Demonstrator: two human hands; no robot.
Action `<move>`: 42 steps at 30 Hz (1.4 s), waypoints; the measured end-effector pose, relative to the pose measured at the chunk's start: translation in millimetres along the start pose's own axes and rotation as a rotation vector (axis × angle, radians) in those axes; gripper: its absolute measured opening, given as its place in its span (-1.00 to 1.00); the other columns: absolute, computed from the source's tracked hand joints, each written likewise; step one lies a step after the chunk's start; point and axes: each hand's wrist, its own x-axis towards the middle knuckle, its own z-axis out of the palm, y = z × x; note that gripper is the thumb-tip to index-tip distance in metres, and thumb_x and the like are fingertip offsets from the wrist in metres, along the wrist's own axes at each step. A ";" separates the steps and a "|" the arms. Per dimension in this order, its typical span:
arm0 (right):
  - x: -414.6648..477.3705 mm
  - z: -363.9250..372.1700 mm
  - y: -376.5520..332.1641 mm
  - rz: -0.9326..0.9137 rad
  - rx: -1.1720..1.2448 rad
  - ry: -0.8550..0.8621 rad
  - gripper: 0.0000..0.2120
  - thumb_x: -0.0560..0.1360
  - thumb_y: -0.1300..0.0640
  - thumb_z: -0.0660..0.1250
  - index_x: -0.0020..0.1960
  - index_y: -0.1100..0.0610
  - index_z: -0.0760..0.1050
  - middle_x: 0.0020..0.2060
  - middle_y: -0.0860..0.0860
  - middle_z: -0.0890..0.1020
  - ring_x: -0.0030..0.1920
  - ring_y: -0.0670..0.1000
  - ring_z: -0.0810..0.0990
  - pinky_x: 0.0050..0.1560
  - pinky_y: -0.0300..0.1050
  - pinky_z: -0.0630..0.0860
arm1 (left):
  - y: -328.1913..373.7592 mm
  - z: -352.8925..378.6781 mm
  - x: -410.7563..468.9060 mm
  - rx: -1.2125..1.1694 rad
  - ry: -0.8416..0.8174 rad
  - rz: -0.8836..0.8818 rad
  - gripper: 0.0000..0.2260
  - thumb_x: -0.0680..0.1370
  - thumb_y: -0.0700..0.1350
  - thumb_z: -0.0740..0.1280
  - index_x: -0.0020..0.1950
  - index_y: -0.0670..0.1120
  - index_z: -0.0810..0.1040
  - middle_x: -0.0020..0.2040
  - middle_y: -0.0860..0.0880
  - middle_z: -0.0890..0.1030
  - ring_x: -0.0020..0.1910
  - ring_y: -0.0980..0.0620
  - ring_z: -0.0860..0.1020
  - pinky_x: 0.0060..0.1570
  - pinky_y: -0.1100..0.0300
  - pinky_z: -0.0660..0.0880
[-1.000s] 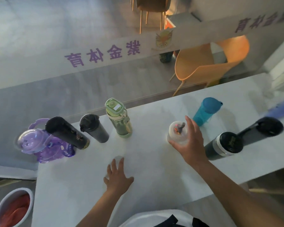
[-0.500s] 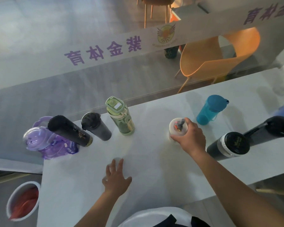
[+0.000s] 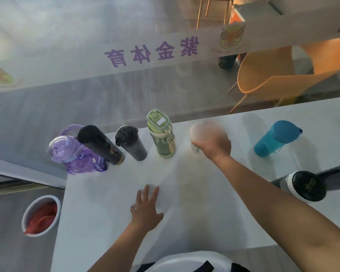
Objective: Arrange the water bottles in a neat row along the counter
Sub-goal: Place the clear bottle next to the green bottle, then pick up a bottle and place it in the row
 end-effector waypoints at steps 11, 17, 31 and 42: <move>0.4 26.3 -15.3 0.086 -0.001 0.063 -0.23 0.29 -0.18 0.50 0.39 0.05 0.30 0.25 0.08 0.52 0.20 0.19 0.48 0.07 0.06 0.42 | -7.3 1.8 -1.1 -0.006 -0.003 0.035 -0.19 0.52 0.12 0.31 0.56 0.25 -0.20 0.60 0.04 -0.27 0.58 -0.12 -0.21 0.44 -0.17 0.21; 0.2 27.3 -19.4 0.147 0.010 0.052 -0.19 0.29 -0.21 0.49 0.42 0.03 0.25 0.27 0.09 0.49 0.23 0.19 0.48 0.14 0.13 0.44 | -7.9 -2.0 -1.9 -0.024 -0.025 0.043 -0.22 0.53 0.14 0.29 0.56 0.25 -0.18 0.60 0.06 -0.28 0.58 -0.10 -0.23 0.45 -0.19 0.19; -107.7 -13.0 -11.5 0.154 0.165 0.074 -0.22 0.41 -0.28 0.38 0.50 -0.02 0.20 0.46 -0.02 0.35 0.42 0.04 0.35 0.39 0.09 0.37 | 2.6 -35.7 1.7 -0.297 -0.032 0.122 -0.32 0.53 0.10 0.30 0.58 0.19 0.04 0.61 0.01 -0.01 0.58 -0.10 -0.01 0.49 -0.17 0.11; -222.2 -113.1 33.8 0.236 0.158 0.385 -0.58 0.43 -0.01 0.48 0.26 0.00 0.51 0.13 -0.12 0.57 0.10 -0.14 0.51 0.09 -0.33 0.36 | 102.7 -33.7 -14.9 -0.451 -0.083 0.536 -0.35 0.52 0.08 0.37 0.55 0.14 0.16 0.58 -0.01 0.15 0.55 -0.02 0.11 0.50 0.01 0.16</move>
